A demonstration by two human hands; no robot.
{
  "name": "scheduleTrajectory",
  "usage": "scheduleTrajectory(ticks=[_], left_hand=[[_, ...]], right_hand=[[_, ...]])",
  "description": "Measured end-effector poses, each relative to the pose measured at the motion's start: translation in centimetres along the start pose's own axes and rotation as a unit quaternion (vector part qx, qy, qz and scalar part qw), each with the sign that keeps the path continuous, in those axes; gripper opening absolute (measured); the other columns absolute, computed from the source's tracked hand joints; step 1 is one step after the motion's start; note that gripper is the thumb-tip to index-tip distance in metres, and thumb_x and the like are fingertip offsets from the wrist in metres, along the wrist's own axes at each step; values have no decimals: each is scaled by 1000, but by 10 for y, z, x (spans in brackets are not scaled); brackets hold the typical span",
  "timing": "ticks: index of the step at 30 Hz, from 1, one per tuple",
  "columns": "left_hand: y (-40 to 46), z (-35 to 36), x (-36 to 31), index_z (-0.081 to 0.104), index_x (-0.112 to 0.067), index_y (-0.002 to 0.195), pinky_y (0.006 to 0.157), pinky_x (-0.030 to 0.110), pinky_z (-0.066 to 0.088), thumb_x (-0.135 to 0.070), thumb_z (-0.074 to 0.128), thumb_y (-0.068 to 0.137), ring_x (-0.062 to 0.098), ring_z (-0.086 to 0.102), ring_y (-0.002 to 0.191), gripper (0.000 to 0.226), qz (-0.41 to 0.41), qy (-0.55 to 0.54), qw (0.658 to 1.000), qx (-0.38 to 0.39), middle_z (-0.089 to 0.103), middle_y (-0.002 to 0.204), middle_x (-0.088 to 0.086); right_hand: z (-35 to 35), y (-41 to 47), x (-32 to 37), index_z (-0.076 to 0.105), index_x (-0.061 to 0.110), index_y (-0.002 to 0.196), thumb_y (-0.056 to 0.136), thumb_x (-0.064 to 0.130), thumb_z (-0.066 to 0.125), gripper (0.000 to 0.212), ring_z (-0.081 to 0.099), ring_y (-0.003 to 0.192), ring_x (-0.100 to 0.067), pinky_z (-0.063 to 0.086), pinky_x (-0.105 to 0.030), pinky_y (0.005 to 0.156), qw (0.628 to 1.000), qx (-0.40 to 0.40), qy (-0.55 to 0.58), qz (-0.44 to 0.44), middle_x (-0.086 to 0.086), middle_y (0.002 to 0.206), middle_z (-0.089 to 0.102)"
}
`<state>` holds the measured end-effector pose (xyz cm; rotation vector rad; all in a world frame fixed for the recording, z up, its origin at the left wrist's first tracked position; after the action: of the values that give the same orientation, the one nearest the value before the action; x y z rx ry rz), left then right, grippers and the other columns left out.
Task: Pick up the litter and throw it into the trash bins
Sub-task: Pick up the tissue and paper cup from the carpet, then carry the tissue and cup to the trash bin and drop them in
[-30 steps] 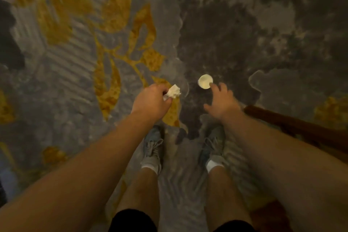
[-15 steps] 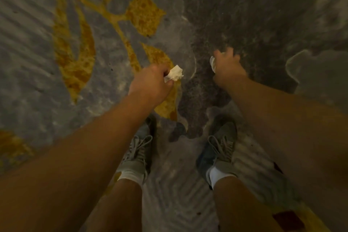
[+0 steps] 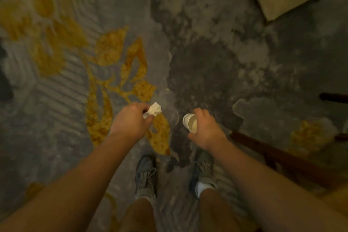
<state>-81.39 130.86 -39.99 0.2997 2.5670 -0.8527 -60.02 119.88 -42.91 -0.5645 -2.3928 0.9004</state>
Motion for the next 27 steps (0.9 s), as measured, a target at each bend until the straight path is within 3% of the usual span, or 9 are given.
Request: scheduleTrajectory(ticks=[8, 15, 21, 27], left_hand=[[-78, -163, -120, 69, -20, 85, 62, 36, 47, -34, 69, 84, 30, 63, 83, 13, 121, 0, 992, -19, 67, 87, 6], [-153, -236, -256, 59, -25, 71, 58, 35, 41, -26, 73, 81, 27, 61, 76, 18, 280, 21, 959, -27, 60, 74, 1], [-225, -241, -362, 66, -27, 77, 53, 33, 32, -31, 70, 85, 15, 56, 67, 10, 411, 53, 910, -8, 58, 71, -6], [-342, -199, -453, 68, -29, 82, 53, 26, 37, -32, 72, 83, 4, 52, 67, 5, 535, 58, 842, 23, 58, 76, -11]], right_hand=[[-175, -194, 53, 41, 24, 136, 72, 30, 74, 72, 48, 117, -27, 46, -41, 96, 983, -148, 90, 51, -1, 131, 41], [-272, -353, 48, 40, 35, 131, 72, 37, 75, 69, 48, 113, -14, 46, -26, 91, 936, -316, 131, 78, 10, 125, 45], [-292, -486, -1, 35, 41, 131, 73, 41, 81, 74, 46, 111, -6, 44, -20, 85, 874, -439, 147, 146, 16, 128, 43], [-244, -630, -57, 33, 45, 132, 71, 40, 82, 78, 43, 109, -3, 36, -11, 78, 801, -520, 181, 234, 22, 125, 37]])
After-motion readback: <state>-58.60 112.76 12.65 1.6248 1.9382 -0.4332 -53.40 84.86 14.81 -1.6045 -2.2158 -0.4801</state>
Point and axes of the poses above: each hand's wrist, its own y-axis towards the middle knuckle, its own z-axis out of the palm, x = y × z, the point moved 6 cm from there along y, towards the middle knuckle
